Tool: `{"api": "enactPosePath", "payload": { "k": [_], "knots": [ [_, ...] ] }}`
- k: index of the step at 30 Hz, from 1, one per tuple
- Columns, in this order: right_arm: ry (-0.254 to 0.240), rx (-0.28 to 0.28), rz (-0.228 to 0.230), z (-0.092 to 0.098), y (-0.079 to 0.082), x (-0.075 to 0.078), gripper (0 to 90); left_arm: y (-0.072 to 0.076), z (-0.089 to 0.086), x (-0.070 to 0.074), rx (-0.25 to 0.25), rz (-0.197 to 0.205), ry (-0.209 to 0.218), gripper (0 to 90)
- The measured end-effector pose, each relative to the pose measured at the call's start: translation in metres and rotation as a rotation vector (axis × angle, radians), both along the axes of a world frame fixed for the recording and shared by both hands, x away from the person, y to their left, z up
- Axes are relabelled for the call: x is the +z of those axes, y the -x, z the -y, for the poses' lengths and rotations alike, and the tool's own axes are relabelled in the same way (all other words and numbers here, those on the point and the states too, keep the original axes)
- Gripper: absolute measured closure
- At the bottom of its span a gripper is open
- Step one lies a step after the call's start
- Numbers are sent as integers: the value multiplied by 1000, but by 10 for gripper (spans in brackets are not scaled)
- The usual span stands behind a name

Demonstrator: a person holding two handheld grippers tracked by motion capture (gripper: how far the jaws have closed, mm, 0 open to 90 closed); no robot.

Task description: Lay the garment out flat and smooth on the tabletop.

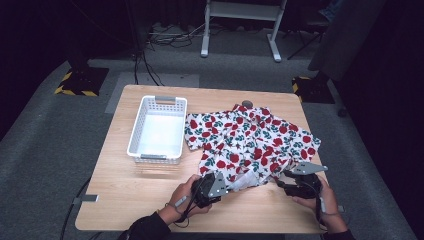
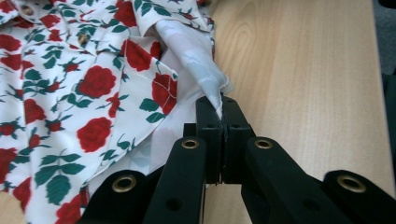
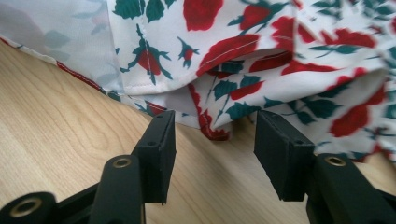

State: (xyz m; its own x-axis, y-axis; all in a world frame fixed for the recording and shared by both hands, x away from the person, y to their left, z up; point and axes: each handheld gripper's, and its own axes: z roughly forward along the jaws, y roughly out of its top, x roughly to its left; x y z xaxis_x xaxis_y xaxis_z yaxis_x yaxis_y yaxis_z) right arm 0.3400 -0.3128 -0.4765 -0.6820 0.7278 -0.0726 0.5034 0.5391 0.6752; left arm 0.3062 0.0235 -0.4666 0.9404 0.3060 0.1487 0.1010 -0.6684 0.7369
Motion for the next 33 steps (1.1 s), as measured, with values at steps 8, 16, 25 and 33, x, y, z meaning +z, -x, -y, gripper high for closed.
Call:
{"api": "enactPosePath", "payload": {
  "k": [8, 16, 25, 33],
  "knots": [
    [-75, -57, -59, -6, -9, -12, 578, 7, 0, -1, -8, 4, -5, 882],
    [-104, -8, -45, 1, 1, -1, 887, 8, 0, -4, -13, -3, -20, 882],
    [-69, 2, -74, 18, 26, 15, 891, 10, -5, -3, -27, -24, -24, 881],
    [18, 16, -140, 36, 51, 23, 881, 20, 4, -4, -84, -49, -29, 879]
  ]
}}
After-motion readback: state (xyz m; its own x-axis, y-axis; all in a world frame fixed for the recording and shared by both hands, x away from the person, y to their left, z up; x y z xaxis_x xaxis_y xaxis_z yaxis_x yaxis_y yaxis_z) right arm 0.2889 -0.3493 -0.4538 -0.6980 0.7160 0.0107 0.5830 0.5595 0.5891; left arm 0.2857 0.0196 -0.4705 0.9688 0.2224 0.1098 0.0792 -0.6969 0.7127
